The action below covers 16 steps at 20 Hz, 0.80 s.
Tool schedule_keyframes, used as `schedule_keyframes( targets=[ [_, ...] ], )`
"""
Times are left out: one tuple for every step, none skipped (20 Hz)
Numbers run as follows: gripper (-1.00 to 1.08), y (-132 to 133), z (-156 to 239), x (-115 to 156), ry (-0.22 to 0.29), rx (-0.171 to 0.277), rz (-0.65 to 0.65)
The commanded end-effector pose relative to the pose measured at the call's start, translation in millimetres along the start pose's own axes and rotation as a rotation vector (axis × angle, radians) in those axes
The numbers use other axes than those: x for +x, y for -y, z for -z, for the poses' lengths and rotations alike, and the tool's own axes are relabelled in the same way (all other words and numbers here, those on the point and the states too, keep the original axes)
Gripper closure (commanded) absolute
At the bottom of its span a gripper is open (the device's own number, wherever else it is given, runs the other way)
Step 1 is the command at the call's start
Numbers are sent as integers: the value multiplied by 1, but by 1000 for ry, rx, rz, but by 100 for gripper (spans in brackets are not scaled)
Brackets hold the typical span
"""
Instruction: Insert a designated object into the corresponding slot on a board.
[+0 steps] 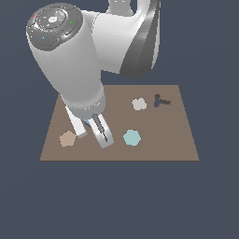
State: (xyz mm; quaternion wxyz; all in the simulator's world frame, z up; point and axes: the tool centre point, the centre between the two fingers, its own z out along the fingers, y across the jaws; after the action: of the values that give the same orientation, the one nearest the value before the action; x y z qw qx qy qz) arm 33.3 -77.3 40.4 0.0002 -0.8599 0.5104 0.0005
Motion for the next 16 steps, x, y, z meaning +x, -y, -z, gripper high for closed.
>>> schedule_keyframes(
  targets=[
    [108,0,0,0,0,0,0],
    [108,0,0,0,0,0,0],
    [108,0,-1,0,0,0,0],
    [108,0,-3,0,0,0,0],
    [108,0,-6,0,0,0,0],
    [108,0,-8,0,0,0,0],
    [108,0,-9,0,0,0,0],
    [108,0,-10,0,0,0,0],
    [-92,0,-10,0,0,0,0],
    [-92,0,-10,0,0,0,0],
    [-92,0,-10,0,0,0,0],
    [-92,0,-10,0,0,0,0],
    [-92,0,-10,0,0,0,0],
    [-92,0,-10,0,0,0,0],
    [-92,0,-10,0,0,0,0],
    [-92,0,-10,0,0,0,0]
  ],
)
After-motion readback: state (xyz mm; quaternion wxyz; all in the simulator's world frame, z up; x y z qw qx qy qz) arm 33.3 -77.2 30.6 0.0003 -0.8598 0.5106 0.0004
